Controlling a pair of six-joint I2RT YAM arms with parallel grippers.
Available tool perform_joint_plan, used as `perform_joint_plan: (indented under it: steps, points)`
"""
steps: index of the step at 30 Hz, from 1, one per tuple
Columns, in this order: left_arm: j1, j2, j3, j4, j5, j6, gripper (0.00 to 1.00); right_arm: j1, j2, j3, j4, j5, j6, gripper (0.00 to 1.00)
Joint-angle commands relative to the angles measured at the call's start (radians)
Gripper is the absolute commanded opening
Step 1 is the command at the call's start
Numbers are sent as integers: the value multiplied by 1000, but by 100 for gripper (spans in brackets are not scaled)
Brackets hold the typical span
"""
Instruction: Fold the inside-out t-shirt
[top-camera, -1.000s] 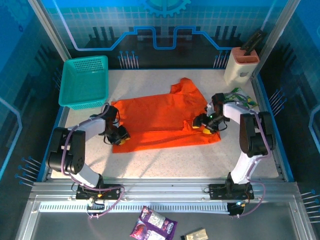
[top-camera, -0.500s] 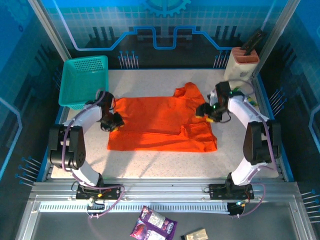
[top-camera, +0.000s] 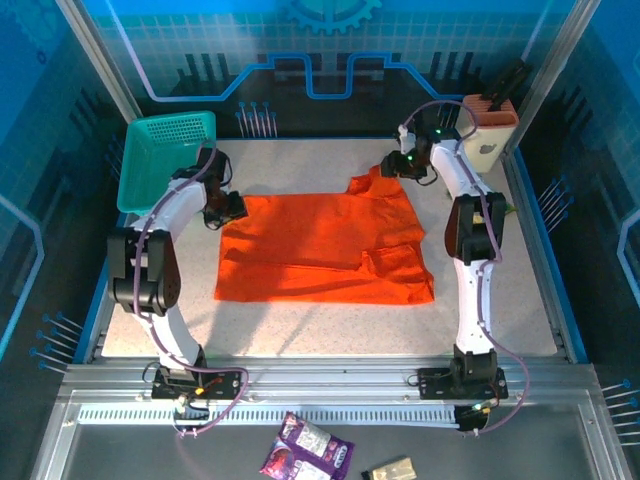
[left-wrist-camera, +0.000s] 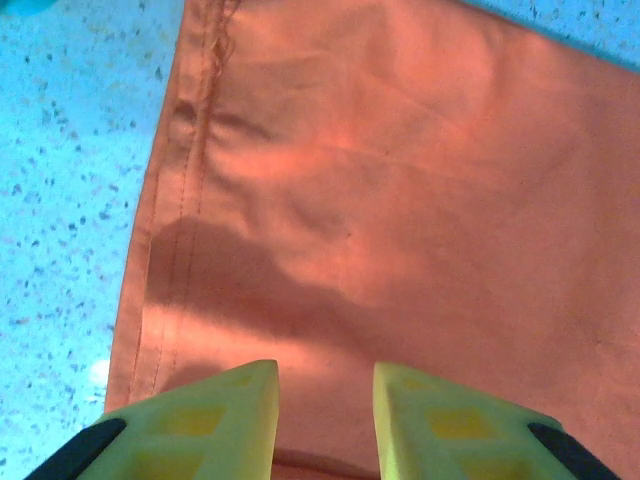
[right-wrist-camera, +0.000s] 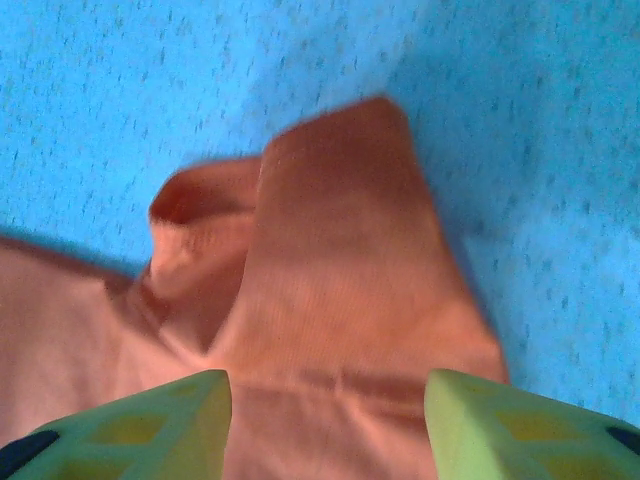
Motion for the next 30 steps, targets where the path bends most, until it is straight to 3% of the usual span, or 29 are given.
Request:
perform_joint_plan:
  steps: [1,11,16,18,30]
  points:
    - [12,51,76,-28,-37,47,32,-18,104,144,-83,11,-37,53]
    - [12,182,233,-4,-100,79,31,-19,203,204,30,37,-16,39]
    - [12,290,357,-37,-151,112,31,-20,176,176,63,80,-6,12]
    - [12,338,407,-62,-171,122,31,-25,151,146,75,87,-6,7]
    - [-9,546,673,-170,-249,83,33,-73,88,73,71,105,-28,0]
